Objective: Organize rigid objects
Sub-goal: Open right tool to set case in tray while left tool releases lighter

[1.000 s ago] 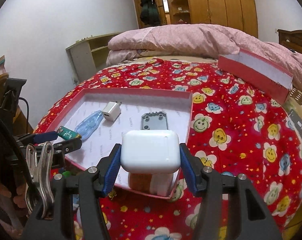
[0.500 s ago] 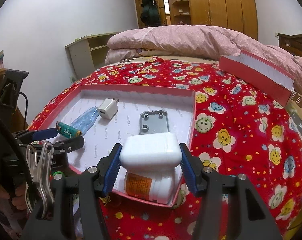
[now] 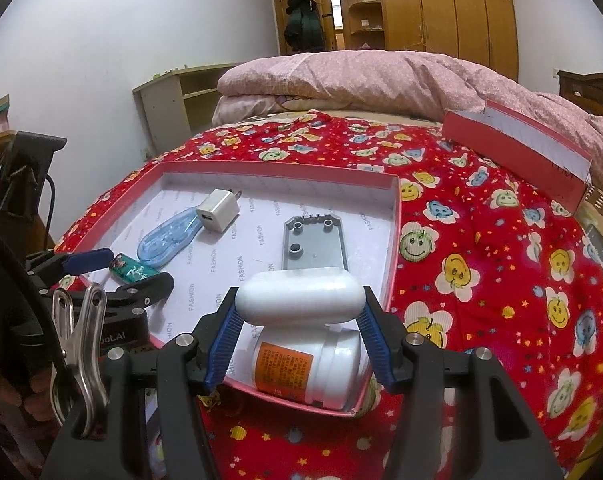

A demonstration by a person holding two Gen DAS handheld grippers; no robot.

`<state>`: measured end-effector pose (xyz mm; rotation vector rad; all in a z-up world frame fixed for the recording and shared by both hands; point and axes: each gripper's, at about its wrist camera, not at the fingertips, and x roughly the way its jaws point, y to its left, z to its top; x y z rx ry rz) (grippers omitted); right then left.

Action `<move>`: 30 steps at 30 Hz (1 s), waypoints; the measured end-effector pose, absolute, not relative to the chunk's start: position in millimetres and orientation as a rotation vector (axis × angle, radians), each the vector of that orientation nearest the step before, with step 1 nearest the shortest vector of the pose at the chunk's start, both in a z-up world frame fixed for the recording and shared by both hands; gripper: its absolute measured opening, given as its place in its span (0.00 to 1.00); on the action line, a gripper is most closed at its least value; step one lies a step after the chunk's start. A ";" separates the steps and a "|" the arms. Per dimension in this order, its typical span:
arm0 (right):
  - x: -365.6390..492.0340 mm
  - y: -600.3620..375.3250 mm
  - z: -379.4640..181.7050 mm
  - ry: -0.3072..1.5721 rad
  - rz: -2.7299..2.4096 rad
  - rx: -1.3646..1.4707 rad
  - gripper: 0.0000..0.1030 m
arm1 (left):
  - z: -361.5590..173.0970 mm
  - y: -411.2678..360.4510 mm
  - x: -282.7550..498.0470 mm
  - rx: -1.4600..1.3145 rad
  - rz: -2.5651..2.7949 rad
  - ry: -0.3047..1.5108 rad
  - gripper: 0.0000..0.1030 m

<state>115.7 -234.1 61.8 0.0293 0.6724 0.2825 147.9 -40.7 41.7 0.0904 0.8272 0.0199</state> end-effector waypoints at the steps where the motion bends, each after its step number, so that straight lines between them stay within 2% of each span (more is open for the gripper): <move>1: 115.8 -234.2 61.8 0.671 0.281 0.027 0.55 | 41.7 -40.9 148.3 0.092 0.019 0.828 0.83; 22: 109.2 -240.8 68.2 0.606 0.307 0.081 0.57 | 56.9 -35.8 135.3 0.067 0.018 0.814 0.83; 26: 106.3 -239.5 70.8 0.589 0.304 0.075 0.62 | 61.5 -33.8 131.3 0.062 0.016 0.811 0.83; 30: 104.4 -240.2 73.9 0.599 0.309 0.087 0.63 | 66.0 -32.8 125.3 0.076 0.011 0.810 0.83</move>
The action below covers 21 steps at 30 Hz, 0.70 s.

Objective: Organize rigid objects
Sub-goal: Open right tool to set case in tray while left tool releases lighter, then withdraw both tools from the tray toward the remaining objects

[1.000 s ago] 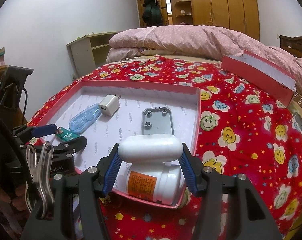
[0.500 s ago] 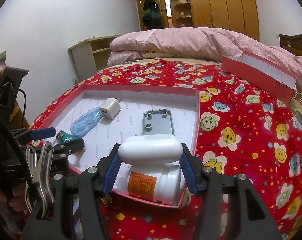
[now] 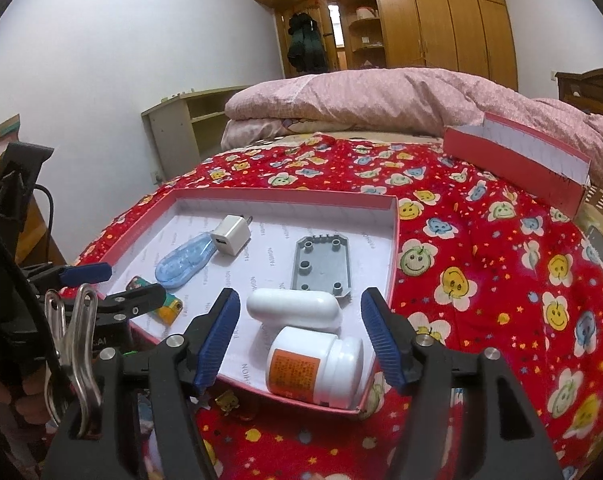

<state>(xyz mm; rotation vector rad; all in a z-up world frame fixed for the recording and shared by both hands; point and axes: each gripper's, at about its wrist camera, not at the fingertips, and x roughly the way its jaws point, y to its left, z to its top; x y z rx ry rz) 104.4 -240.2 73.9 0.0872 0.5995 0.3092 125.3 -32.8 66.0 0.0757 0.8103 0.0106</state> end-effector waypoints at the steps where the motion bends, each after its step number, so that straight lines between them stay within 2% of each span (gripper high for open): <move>1: 104.0 -240.7 75.1 0.605 0.308 0.091 0.63 | 67.8 -32.4 122.9 0.078 0.008 0.808 0.83; 9: 81.8 -241.5 92.3 0.603 0.309 0.091 0.63 | 75.0 -25.6 103.0 0.073 -0.009 0.807 0.83; 21: 46.0 -242.2 87.0 0.681 0.345 0.119 0.63 | 66.3 -17.3 74.3 0.048 -0.042 0.829 0.83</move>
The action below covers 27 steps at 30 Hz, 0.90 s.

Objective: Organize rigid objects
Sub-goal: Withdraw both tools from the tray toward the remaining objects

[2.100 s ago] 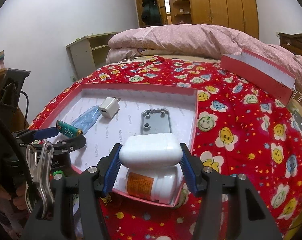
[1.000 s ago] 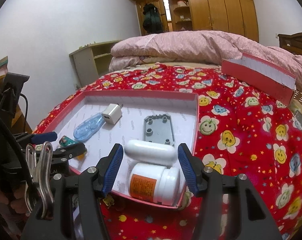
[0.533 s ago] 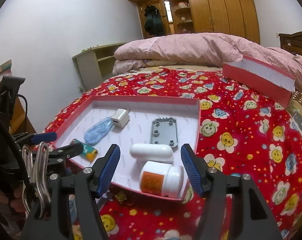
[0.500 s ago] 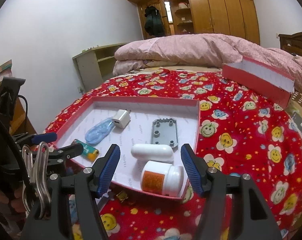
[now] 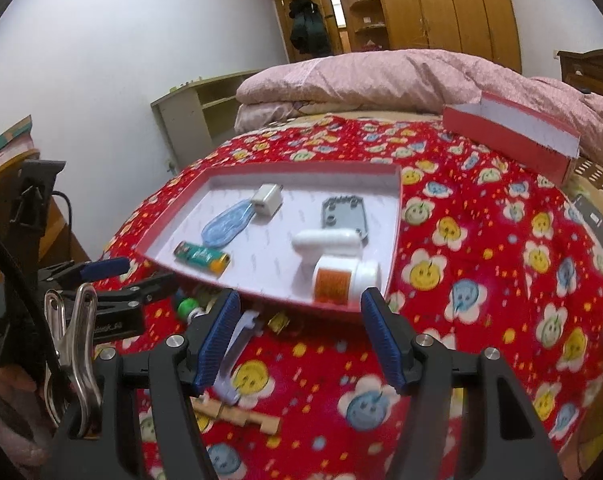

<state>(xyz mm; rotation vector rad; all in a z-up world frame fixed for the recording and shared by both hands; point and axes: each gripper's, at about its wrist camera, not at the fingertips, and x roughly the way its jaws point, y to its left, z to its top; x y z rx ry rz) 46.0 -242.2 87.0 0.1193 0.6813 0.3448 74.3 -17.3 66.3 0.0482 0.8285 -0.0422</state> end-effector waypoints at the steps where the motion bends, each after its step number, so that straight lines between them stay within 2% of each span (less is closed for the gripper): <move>1: 43.0 -241.3 85.7 0.686 0.344 0.113 0.63 | 65.2 -17.2 72.3 0.048 -0.046 0.831 0.83; 21: 17.0 -242.1 52.2 0.806 0.328 0.101 0.63 | 46.8 -37.6 69.7 0.075 -0.092 0.859 0.83; 27: 18.0 -239.6 44.2 0.826 0.342 0.101 0.63 | 41.9 -36.5 74.4 0.072 -0.094 0.864 0.79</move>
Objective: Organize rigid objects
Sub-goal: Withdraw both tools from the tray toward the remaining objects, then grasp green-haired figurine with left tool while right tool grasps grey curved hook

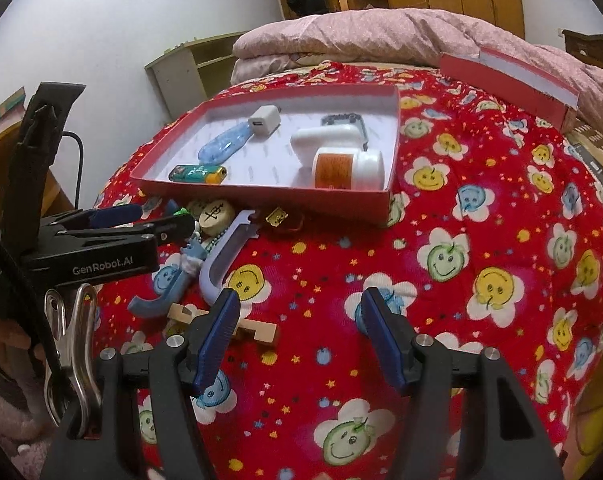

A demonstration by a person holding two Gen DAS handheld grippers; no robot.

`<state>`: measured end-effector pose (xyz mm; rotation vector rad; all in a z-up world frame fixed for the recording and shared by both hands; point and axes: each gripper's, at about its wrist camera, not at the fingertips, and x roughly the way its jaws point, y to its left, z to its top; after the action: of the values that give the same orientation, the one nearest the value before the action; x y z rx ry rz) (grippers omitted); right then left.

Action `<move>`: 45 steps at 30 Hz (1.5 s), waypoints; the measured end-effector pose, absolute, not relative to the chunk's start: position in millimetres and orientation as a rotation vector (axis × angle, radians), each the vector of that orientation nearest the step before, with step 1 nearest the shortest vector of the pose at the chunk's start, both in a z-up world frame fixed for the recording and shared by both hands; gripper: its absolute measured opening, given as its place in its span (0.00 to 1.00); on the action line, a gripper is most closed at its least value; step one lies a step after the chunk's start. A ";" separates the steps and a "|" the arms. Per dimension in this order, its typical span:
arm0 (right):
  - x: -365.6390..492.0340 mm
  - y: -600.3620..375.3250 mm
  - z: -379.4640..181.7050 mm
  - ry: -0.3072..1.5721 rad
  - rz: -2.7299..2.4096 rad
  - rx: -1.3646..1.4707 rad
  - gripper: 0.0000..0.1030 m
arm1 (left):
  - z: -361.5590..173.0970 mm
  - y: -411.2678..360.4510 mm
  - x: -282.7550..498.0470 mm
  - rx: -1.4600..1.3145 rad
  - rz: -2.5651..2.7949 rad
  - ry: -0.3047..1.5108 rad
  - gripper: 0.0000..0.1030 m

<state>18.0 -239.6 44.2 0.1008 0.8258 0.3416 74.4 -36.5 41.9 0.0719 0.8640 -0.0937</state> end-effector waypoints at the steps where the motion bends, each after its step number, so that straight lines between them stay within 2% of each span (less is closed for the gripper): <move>1: 18.7 -240.1 43.0 0.829 0.340 0.105 0.63 | 41.4 -37.4 74.7 0.073 -0.097 0.864 0.77; 4: 21.1 -242.9 38.5 0.844 0.338 0.124 0.63 | 37.2 -42.0 76.8 0.068 -0.125 0.877 0.70; 19: 22.8 -244.6 33.2 0.832 0.342 0.148 0.63 | 33.9 -43.6 76.4 0.005 -0.224 0.889 0.51; 36: 22.7 -244.9 33.8 0.835 0.335 0.143 0.63 | 57.8 -20.8 59.9 0.003 -0.157 0.846 0.49; 45: 26.6 -239.7 41.9 0.849 0.337 0.168 0.63 | 52.0 6.1 53.0 -0.019 -0.109 0.853 0.49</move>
<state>26.6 -239.7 41.9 0.1681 0.8485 0.3366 53.0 6.1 52.0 -0.0195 0.8534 -0.1093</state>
